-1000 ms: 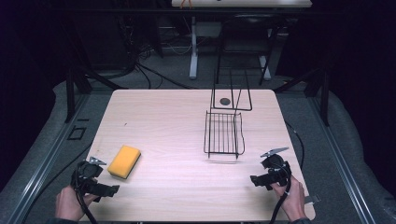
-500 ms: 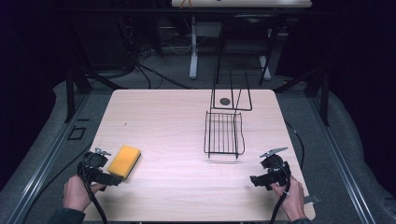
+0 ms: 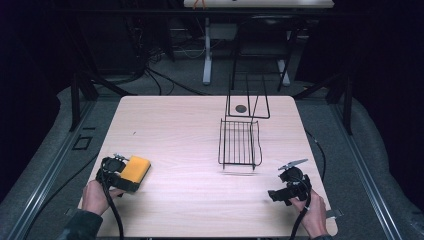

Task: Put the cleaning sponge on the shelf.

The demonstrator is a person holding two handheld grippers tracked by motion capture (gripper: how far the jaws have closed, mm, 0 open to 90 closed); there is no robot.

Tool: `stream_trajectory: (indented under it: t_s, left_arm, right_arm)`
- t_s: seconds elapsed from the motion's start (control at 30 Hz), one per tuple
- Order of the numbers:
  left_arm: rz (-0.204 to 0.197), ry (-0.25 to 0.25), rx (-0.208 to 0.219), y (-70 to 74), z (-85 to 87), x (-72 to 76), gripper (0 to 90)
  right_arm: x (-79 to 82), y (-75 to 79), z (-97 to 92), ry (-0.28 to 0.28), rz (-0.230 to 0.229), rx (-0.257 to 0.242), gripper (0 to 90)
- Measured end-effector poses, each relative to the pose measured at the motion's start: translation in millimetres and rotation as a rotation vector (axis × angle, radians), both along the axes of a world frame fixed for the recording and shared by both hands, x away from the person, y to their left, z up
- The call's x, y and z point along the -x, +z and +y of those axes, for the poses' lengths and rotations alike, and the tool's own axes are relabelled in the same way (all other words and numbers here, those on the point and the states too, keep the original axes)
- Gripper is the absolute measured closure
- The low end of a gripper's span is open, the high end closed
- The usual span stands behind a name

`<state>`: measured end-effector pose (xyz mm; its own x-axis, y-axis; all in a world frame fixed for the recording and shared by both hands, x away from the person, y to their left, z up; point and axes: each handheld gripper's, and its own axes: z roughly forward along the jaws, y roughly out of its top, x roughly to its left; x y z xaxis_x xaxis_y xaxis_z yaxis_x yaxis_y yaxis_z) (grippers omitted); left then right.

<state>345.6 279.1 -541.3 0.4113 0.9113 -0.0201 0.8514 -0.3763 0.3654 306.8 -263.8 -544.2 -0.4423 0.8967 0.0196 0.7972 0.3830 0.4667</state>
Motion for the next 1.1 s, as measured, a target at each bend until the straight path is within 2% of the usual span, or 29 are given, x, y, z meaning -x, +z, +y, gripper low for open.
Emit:
stream_trajectory:
  t_s: [0.17, 0.47, 0.67, 0.73, 0.77, 0.93, 1.1]
  left_arm:
    - [-0.018, 0.012, 0.006, -0.8, 0.3, 2.1, 22.1]
    - [-0.035, -0.001, -0.011, 0.1, 0.1, 4.6, 26.5]
    - [-0.063, -0.007, -0.005, 5.6, 1.7, 7.1, 27.4]
    - [-0.068, -0.016, 0.000, 8.0, 2.2, 7.8, 27.5]
    - [-0.085, -0.022, 0.000, 10.4, 1.5, 8.8, 27.6]
    - [-0.087, -0.045, 0.003, 14.2, -0.7, 10.4, 27.7]
    - [-0.108, -0.070, 0.001, 20.5, -7.7, 13.1, 28.0]
  right_arm:
    - [1.6, 3.5, -0.9, 0.004, -0.009, -0.003, 8.3]
    - [0.6, 2.2, 0.6, 0.010, -0.006, 0.000, 8.5]
    - [0.1, 0.6, 1.5, 0.012, -0.003, 0.001, 8.6]
    - [-0.5, 0.4, 1.7, 0.016, -0.004, 0.004, 8.6]
    - [-0.3, 1.1, 2.1, 0.019, 0.000, 0.005, 8.7]
    - [0.0, 1.2, 3.2, 0.022, 0.003, 0.002, 8.6]
    - [0.7, 4.2, 2.6, 0.031, -0.015, -0.003, 8.7]
